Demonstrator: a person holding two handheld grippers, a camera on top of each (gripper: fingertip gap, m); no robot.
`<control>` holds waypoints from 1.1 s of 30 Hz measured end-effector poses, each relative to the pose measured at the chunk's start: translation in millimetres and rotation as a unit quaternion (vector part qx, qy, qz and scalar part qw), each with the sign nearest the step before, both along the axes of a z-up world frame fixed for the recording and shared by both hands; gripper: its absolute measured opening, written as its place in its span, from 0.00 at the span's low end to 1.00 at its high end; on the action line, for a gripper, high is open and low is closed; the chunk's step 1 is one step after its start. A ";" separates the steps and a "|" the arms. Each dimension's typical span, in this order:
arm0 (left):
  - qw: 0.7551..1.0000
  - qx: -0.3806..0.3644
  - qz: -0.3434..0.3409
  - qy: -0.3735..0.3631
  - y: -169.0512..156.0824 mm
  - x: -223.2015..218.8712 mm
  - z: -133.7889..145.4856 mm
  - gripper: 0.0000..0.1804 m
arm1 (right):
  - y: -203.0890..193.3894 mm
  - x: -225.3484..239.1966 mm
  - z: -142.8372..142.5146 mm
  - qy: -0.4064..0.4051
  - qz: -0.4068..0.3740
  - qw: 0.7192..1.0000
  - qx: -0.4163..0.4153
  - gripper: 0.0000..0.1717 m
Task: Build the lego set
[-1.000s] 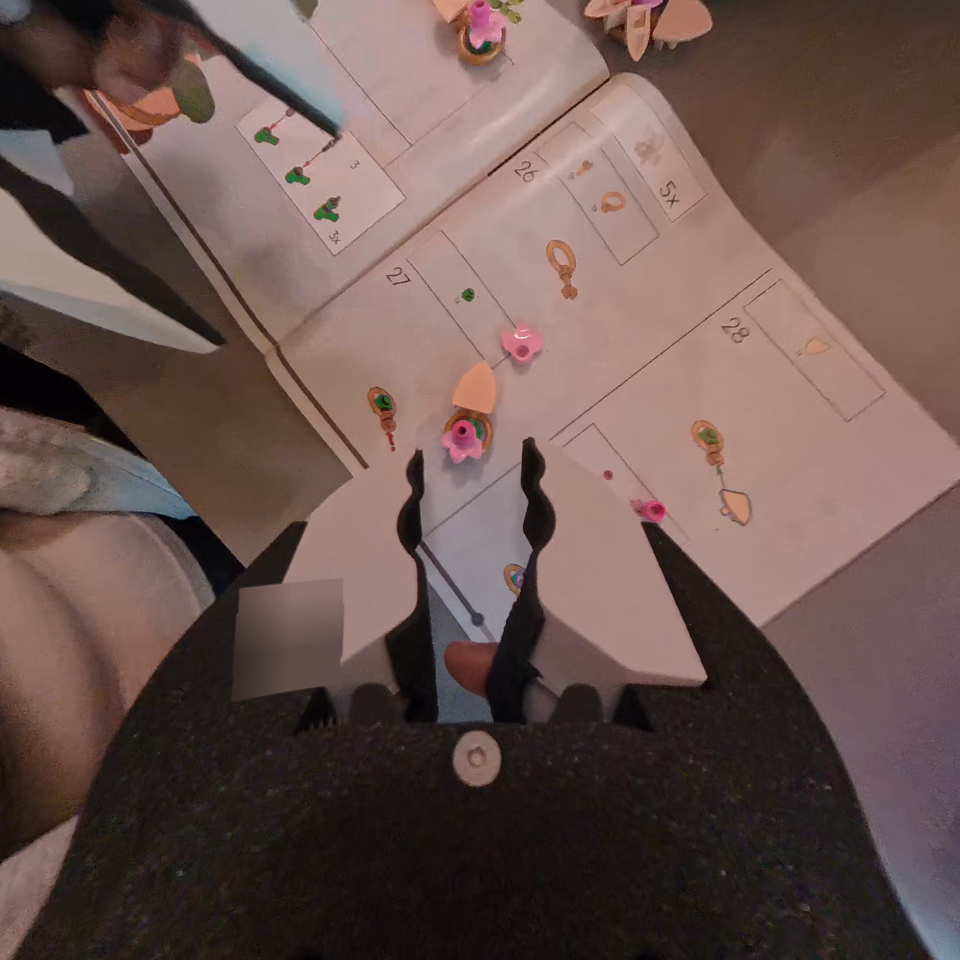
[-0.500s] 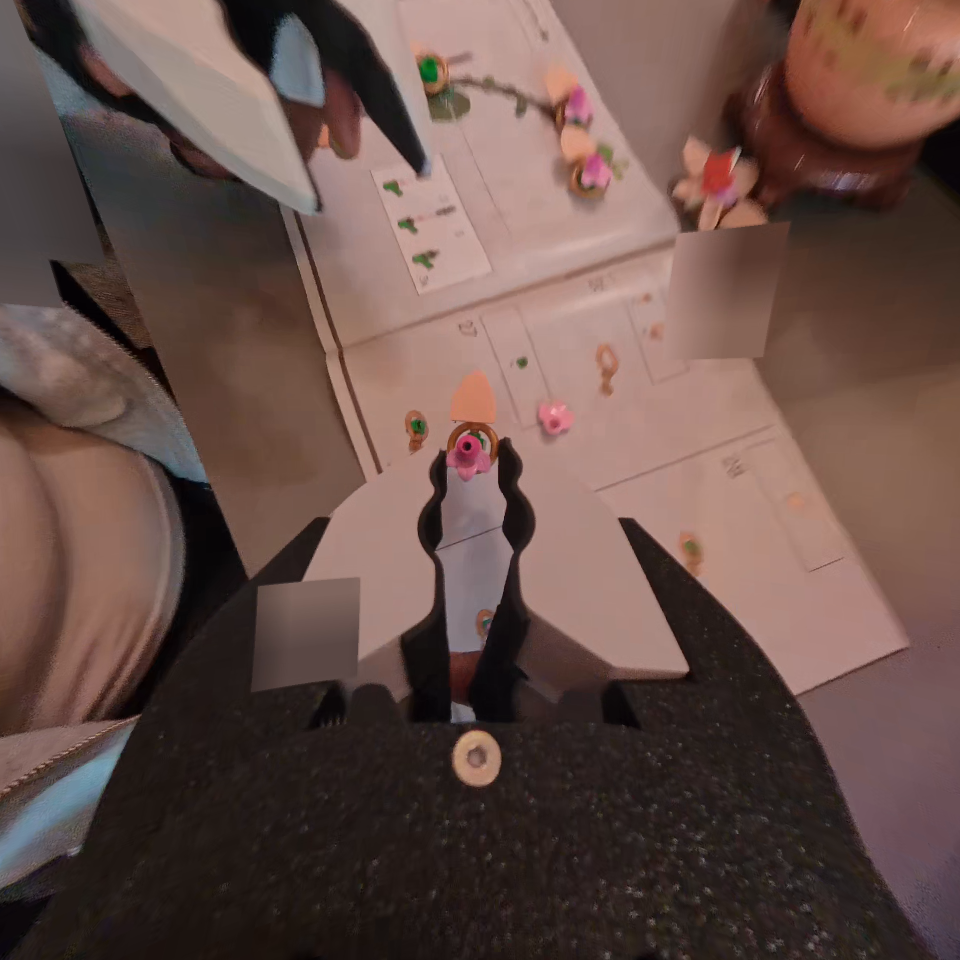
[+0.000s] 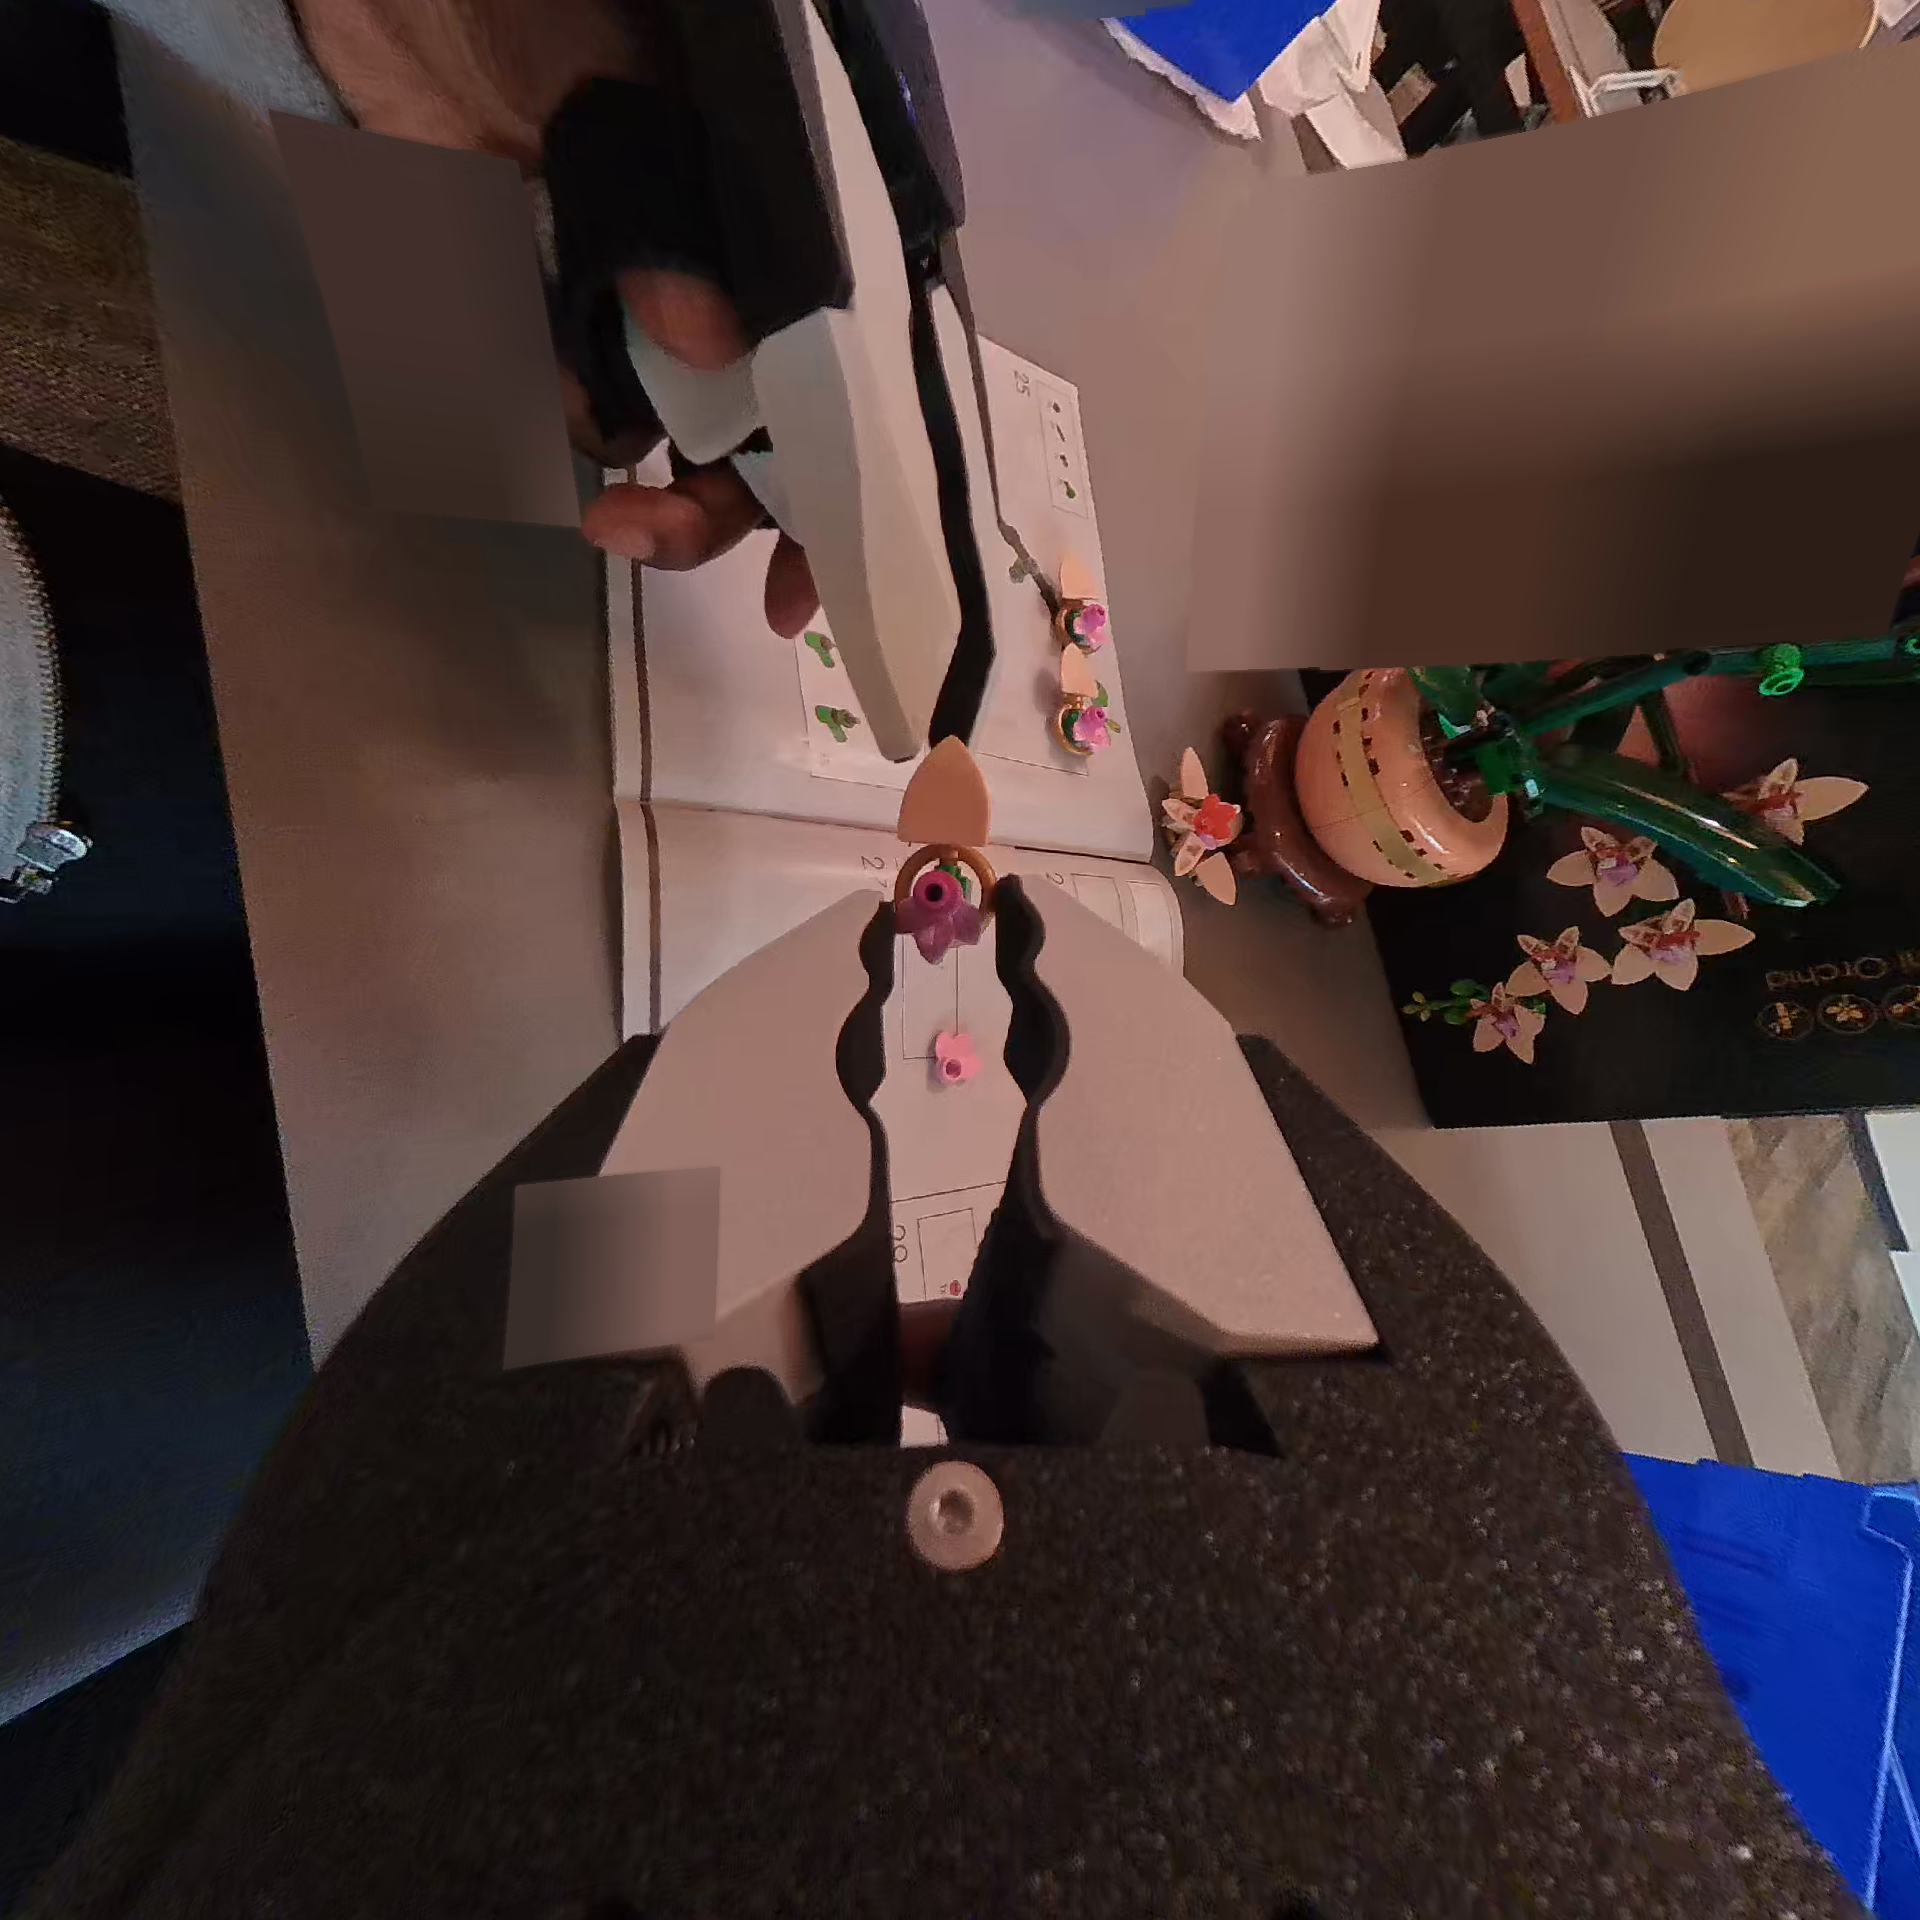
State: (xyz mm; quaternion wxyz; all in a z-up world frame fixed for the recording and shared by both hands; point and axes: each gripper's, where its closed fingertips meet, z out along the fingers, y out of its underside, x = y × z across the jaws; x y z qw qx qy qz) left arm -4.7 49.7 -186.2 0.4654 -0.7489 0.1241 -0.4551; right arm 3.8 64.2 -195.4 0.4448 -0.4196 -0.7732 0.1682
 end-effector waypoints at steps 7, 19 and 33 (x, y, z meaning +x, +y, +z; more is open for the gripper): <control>1.000 0.001 -0.007 0.000 -0.9 6.5 -1.6 0.04 | -4.3 0.4 0.0 0.003 0.012 1.000 0.010 0.10; 0.989 -0.062 0.124 -0.052 12.0 -103.4 11.8 0.04 | 1.3 5.3 4.6 0.063 -0.020 0.993 -0.101 0.17; 0.950 -0.289 0.120 0.007 27.9 -201.3 -57.4 0.05 | 8.6 20.7 -10.5 0.057 -0.064 0.989 -0.117 0.16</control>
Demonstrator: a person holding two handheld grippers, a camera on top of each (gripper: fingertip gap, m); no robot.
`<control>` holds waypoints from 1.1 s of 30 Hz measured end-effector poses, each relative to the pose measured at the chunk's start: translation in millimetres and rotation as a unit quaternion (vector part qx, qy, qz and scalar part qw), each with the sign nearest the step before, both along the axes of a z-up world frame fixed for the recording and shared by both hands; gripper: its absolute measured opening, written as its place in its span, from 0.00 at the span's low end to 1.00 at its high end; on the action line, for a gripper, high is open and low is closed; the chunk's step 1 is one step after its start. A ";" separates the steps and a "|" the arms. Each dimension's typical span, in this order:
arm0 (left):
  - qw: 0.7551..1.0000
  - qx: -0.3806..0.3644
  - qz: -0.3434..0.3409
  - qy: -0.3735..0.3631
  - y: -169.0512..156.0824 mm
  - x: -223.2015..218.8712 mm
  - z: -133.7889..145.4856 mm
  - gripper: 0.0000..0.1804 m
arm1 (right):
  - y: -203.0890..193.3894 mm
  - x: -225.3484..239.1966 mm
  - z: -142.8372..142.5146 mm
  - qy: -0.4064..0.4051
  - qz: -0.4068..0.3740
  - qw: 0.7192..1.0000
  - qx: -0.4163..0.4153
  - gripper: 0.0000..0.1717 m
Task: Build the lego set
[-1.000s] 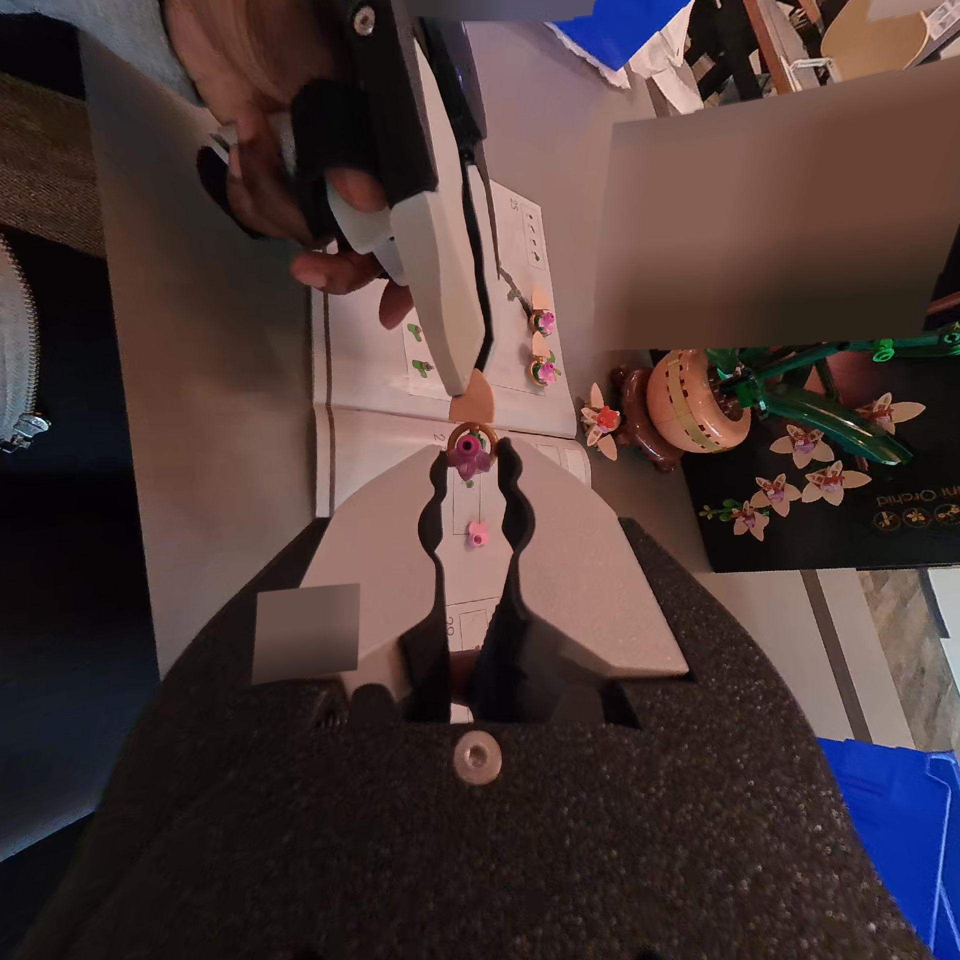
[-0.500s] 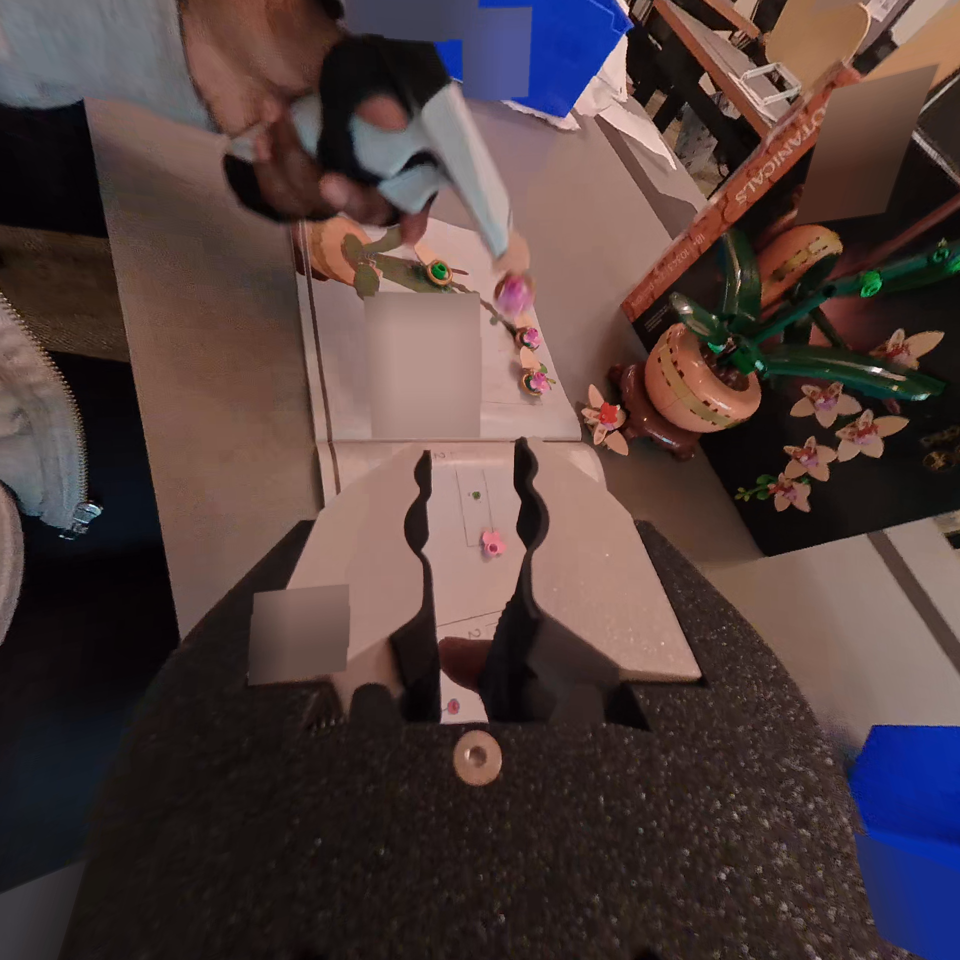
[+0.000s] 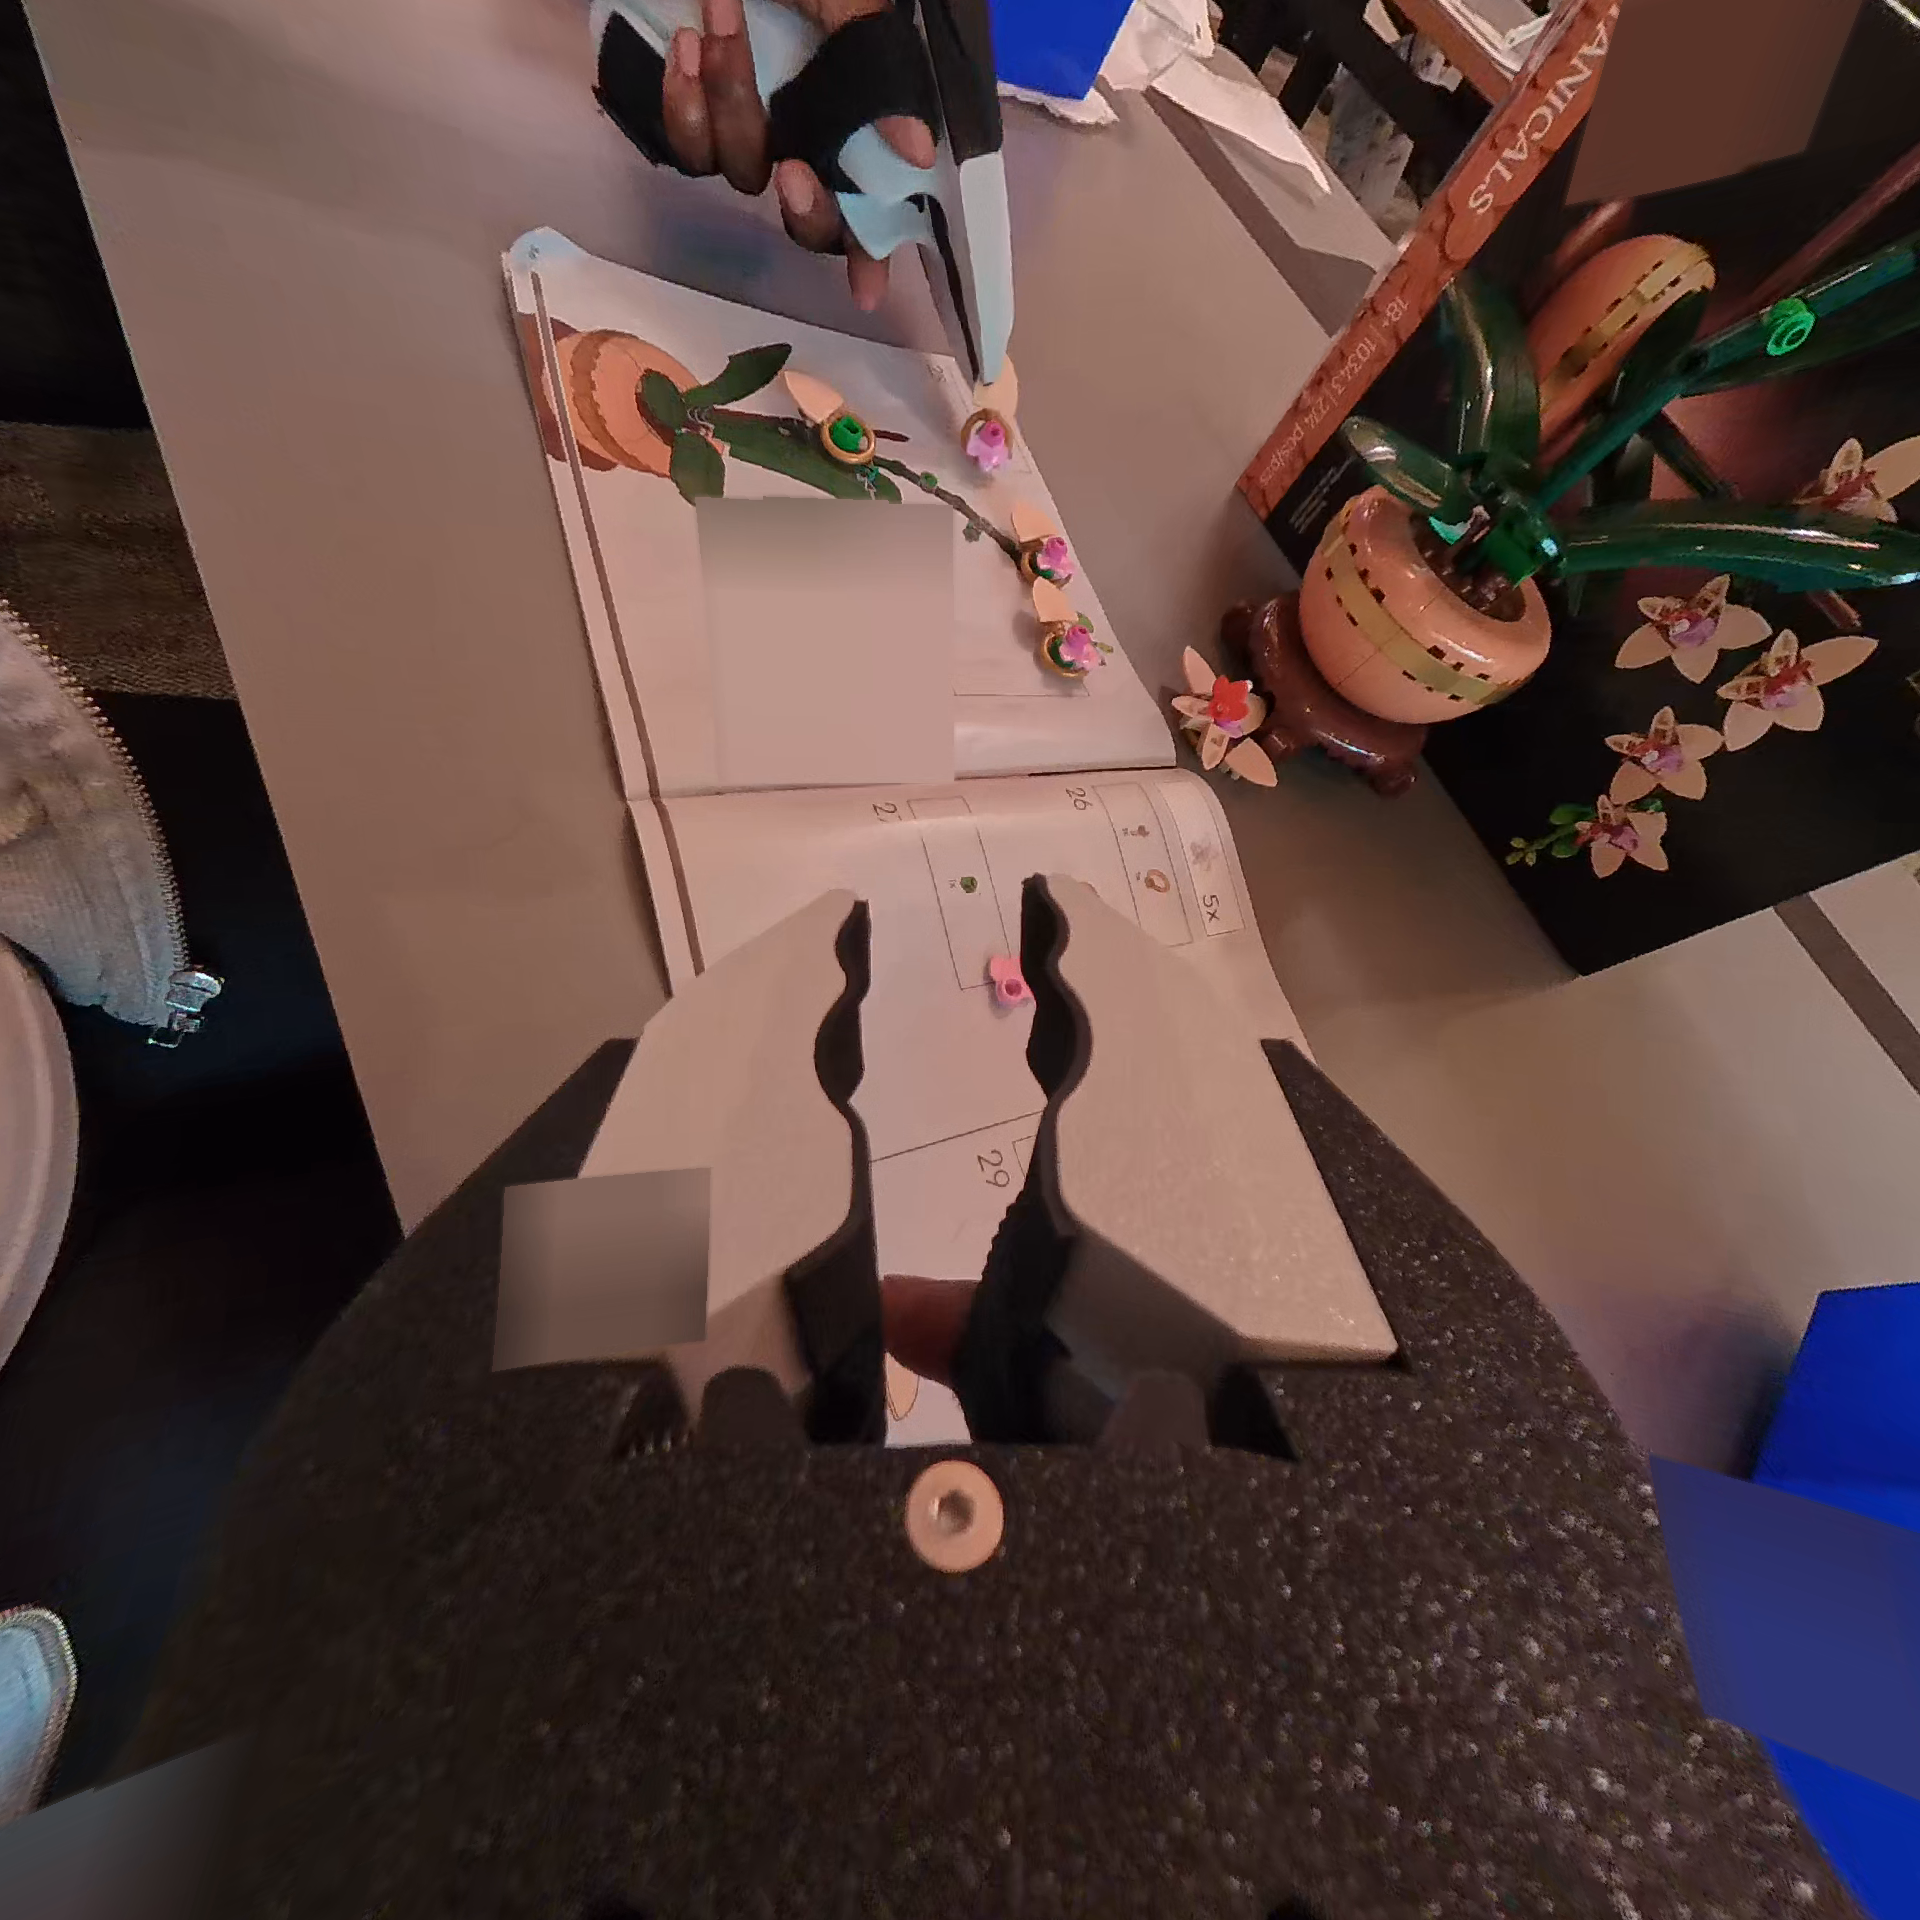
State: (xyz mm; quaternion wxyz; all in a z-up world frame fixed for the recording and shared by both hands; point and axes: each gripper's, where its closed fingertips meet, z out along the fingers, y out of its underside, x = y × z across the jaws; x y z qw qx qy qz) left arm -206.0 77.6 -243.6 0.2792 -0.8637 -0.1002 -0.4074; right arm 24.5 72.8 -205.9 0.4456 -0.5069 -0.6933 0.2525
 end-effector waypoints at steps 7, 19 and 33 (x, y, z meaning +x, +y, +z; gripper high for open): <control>0.998 -0.006 -0.029 0.061 -9.5 -5.1 -3.5 0.19 | 1.7 -0.9 -5.1 -0.003 -0.003 1.000 -0.003 0.15; 0.881 0.161 -0.174 0.411 -49.1 33.0 -9.3 0.27 | 0.7 -6.3 -8.2 -0.008 -0.003 1.000 -0.003 0.15; 0.907 0.161 -0.149 0.361 -45.7 41.0 -15.2 0.09 | -5.3 -3.9 -9.4 -0.009 0.002 1.000 -0.013 0.15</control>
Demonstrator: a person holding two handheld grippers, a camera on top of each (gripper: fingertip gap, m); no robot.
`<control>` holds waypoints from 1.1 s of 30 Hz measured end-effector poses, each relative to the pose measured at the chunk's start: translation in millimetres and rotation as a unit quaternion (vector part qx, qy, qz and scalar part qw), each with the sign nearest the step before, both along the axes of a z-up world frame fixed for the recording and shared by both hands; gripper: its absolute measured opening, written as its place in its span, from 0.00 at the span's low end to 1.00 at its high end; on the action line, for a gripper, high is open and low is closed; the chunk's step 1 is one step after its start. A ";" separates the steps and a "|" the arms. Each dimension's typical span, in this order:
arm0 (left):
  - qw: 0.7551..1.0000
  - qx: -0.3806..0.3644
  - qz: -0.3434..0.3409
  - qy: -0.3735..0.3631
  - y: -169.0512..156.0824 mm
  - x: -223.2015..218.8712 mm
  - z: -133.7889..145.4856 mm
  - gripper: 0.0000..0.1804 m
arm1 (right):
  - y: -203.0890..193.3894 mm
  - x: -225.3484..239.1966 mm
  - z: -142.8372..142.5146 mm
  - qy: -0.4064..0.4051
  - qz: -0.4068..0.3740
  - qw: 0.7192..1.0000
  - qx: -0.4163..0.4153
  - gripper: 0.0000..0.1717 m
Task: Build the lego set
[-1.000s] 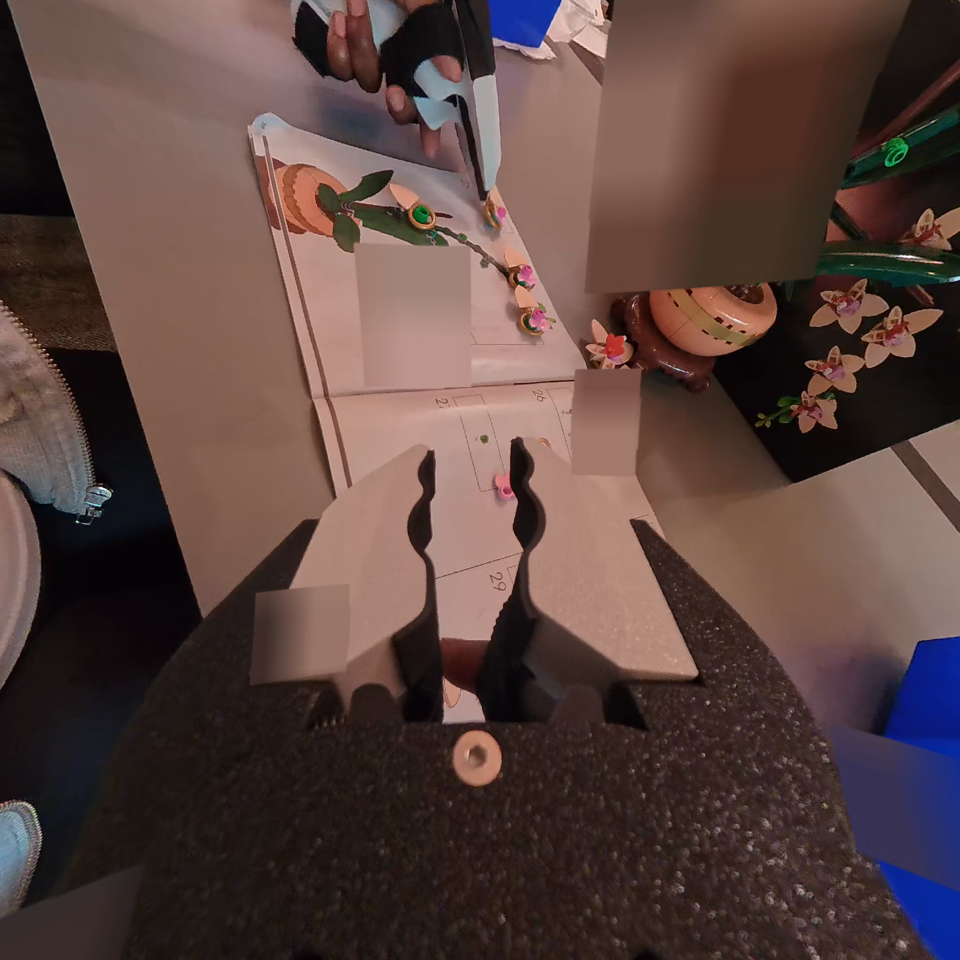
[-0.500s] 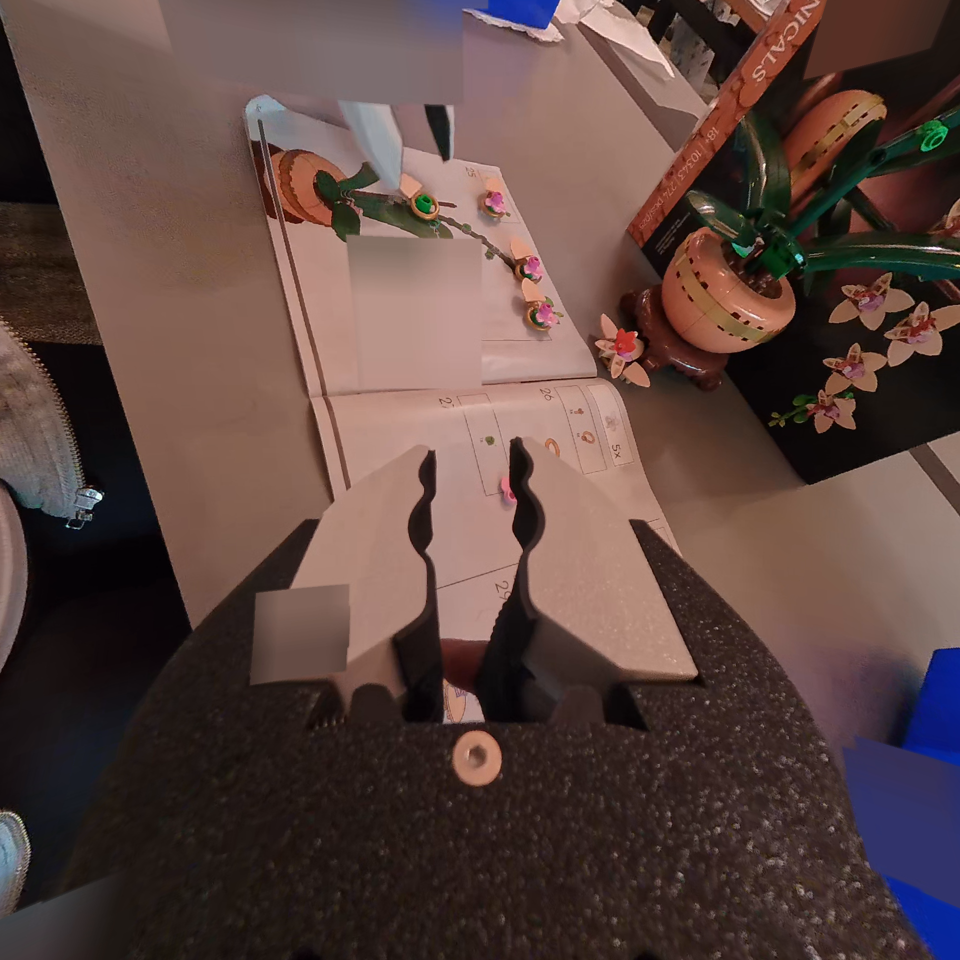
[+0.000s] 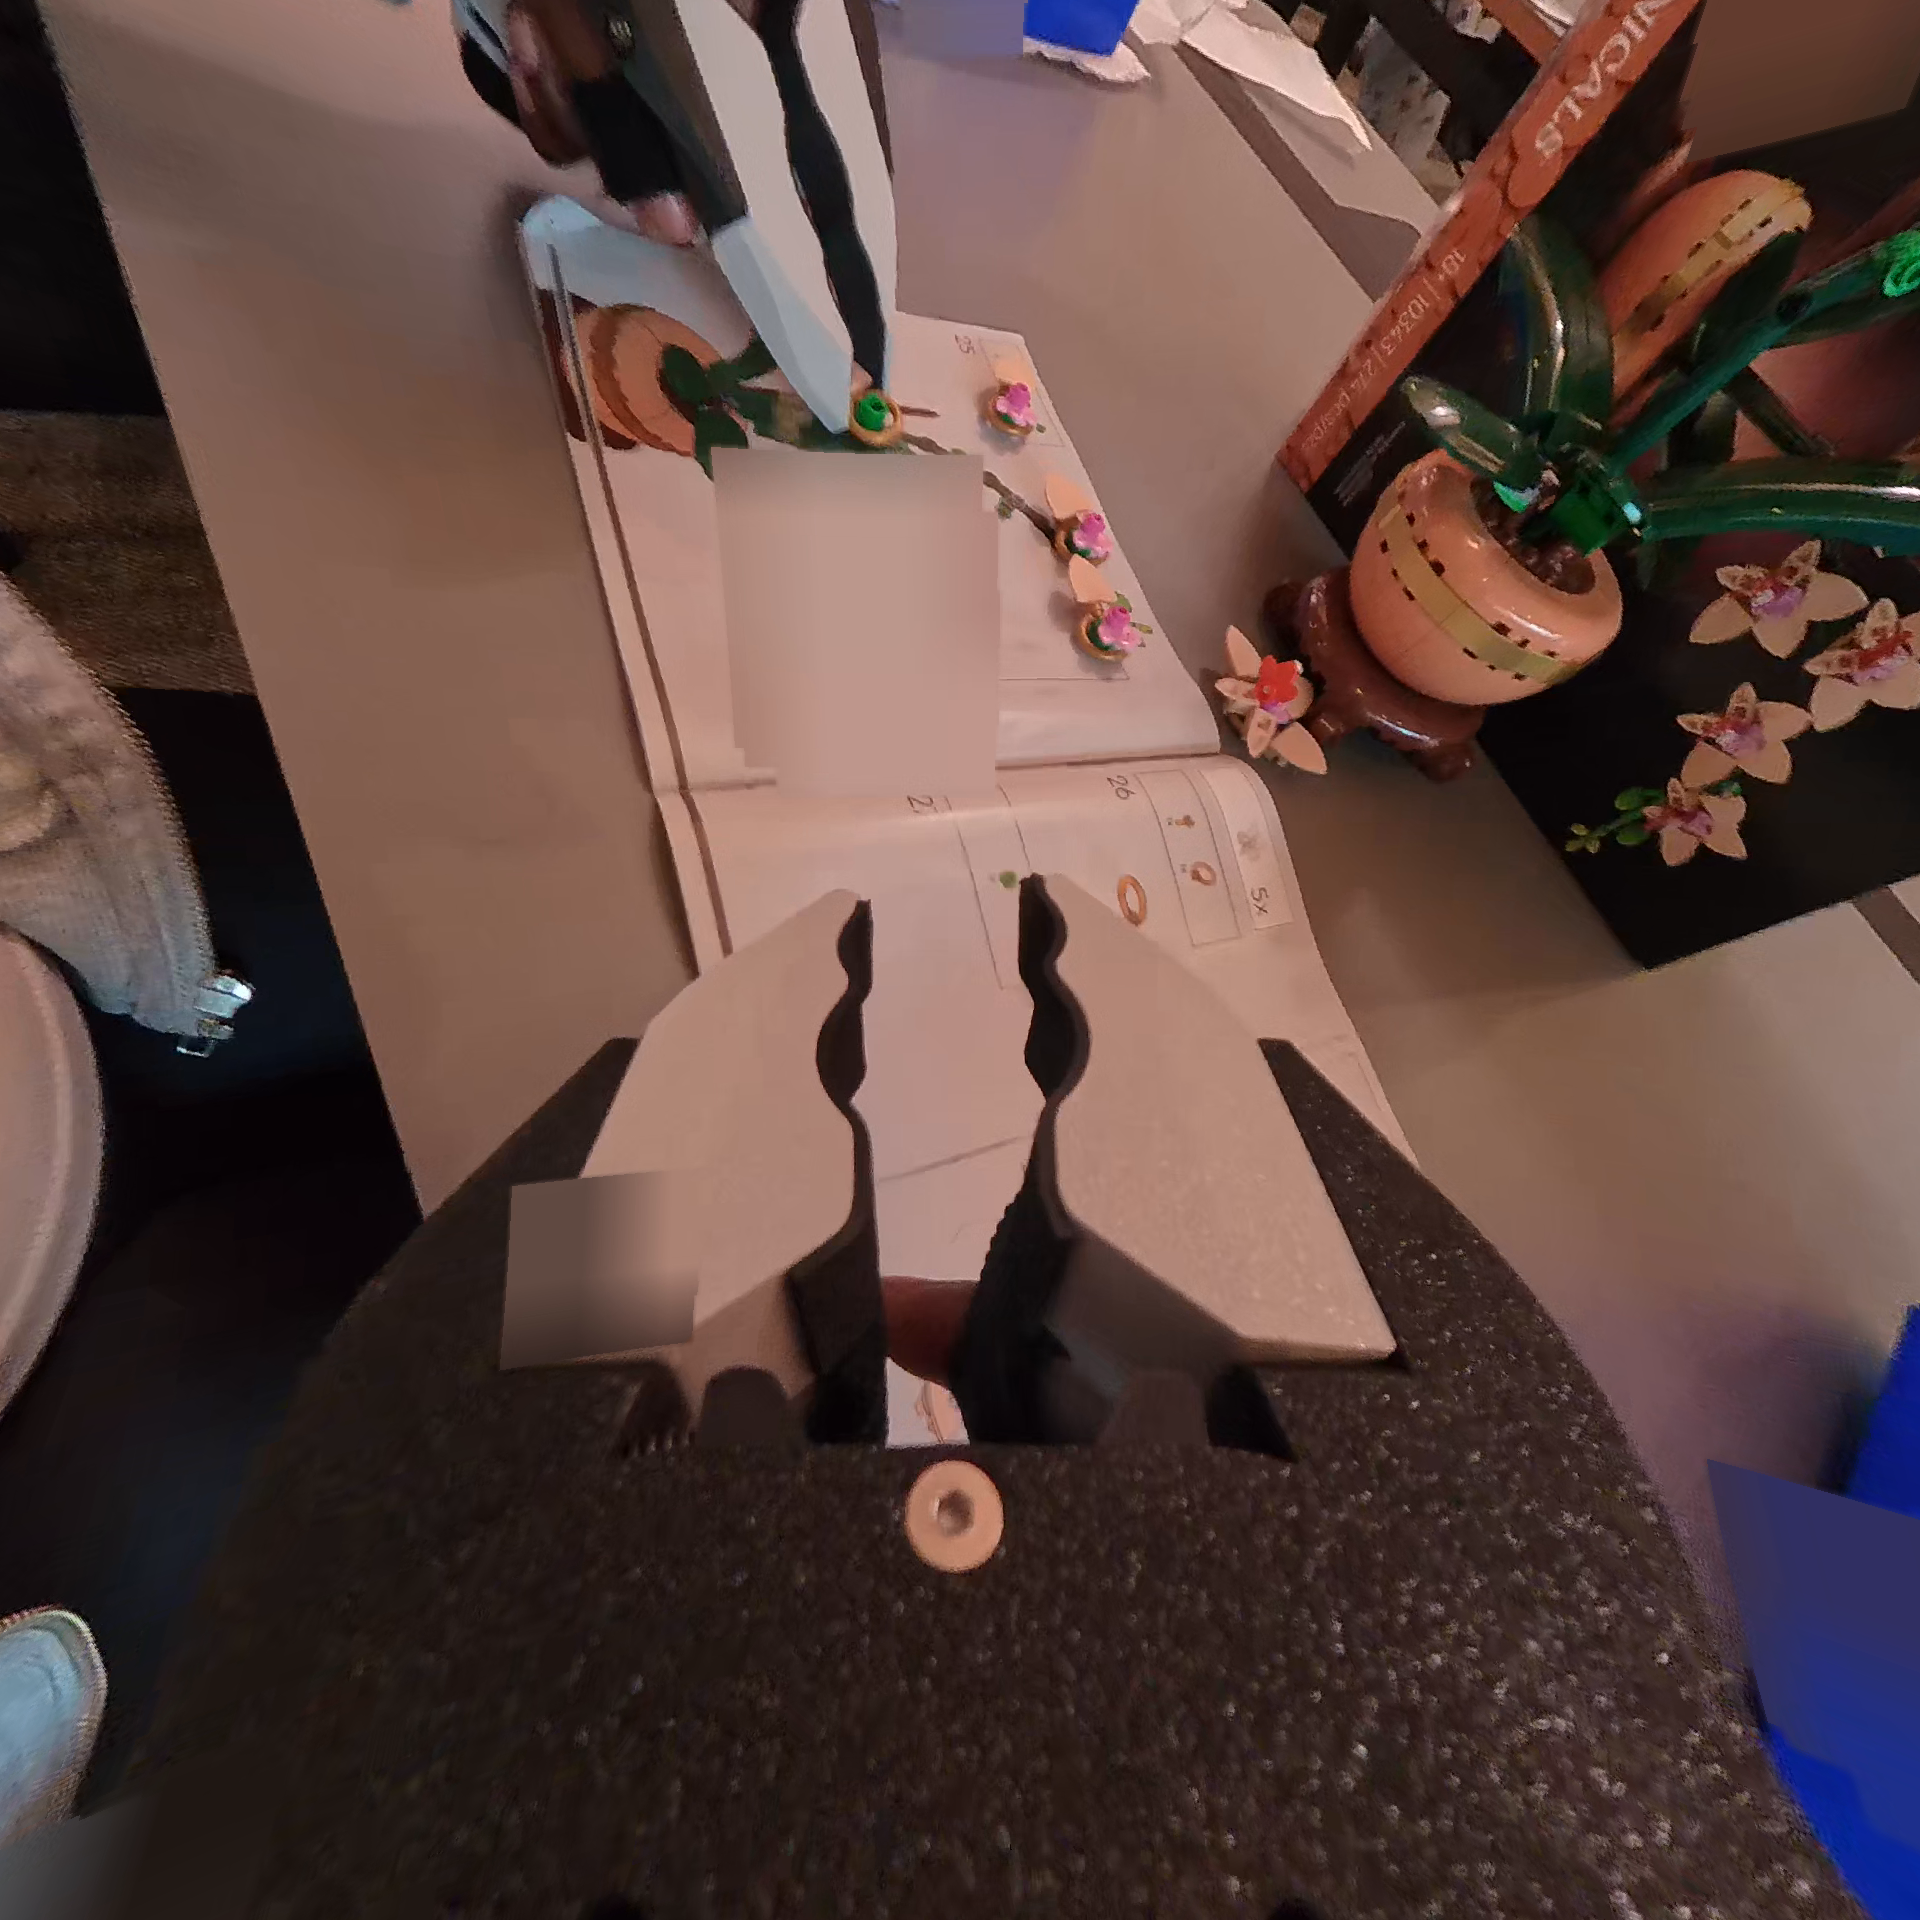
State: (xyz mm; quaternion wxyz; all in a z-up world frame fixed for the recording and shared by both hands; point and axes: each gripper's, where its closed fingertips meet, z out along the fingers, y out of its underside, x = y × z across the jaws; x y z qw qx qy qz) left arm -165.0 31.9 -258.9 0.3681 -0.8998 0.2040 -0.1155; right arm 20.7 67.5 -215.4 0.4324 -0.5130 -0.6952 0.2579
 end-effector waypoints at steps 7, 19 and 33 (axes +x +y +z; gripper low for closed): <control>0.957 0.017 -0.086 -0.277 -2.7 82.7 59.4 0.09 | -29.5 -20.2 17.0 0.066 0.122 0.990 -0.026 0.14; 0.884 -0.071 -0.228 -0.401 -18.4 160.6 89.7 0.09 | -43.2 -25.8 57.7 0.146 0.252 0.947 0.136 0.09; 0.895 -0.018 -0.241 -0.376 -12.6 160.3 92.8 0.24 | -32.0 -27.6 38.5 0.107 0.200 0.973 0.028 0.01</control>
